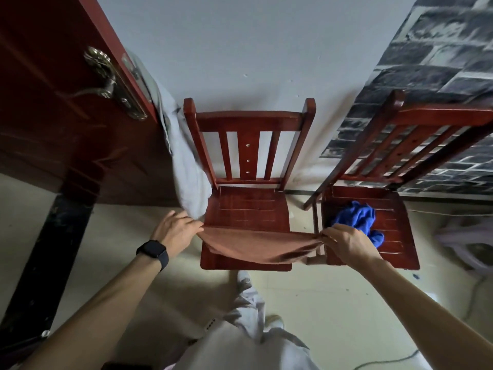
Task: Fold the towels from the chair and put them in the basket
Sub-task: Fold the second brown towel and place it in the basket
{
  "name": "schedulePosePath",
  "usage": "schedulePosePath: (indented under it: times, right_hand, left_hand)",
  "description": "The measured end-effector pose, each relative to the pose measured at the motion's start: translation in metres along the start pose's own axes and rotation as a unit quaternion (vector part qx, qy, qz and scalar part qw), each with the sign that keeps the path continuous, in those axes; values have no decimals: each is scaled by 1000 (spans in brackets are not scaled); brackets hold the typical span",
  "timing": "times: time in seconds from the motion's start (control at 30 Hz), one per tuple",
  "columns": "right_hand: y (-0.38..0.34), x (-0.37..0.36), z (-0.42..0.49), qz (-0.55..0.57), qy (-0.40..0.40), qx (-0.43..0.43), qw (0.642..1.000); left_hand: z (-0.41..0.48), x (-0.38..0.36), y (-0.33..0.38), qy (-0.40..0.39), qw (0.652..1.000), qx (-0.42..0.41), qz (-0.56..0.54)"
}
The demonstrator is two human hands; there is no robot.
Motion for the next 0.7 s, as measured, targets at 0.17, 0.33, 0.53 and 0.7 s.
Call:
schedulePosePath:
  times: [0.17,0.33,0.53,0.7]
  right_hand:
    - [2,11,49,-26,16,-12,999]
    - [3,19,86,-48,5,-35,998]
    - [11,3,98,-41,59,-46,996]
    - [18,-39,70,-18,46,-80,996]
  left_hand:
    - [43,-5,-27,-19,998,64,-20]
    - [75,-8,-54,-14,996,87,-8]
    - [78,-19,-57,-3,997,81,1]
    - [50,-59,-32,-49,997,56,-3]
Point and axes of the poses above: each hand's wrist, its own z-axis towards the middle knuckle, its own x-axis out of the back of the hand, y = z × x, the point moved 6 cm from there along z, towards the middle knuckle, and after that the axes turned 6 degrees about z, right-handed, at the moved point
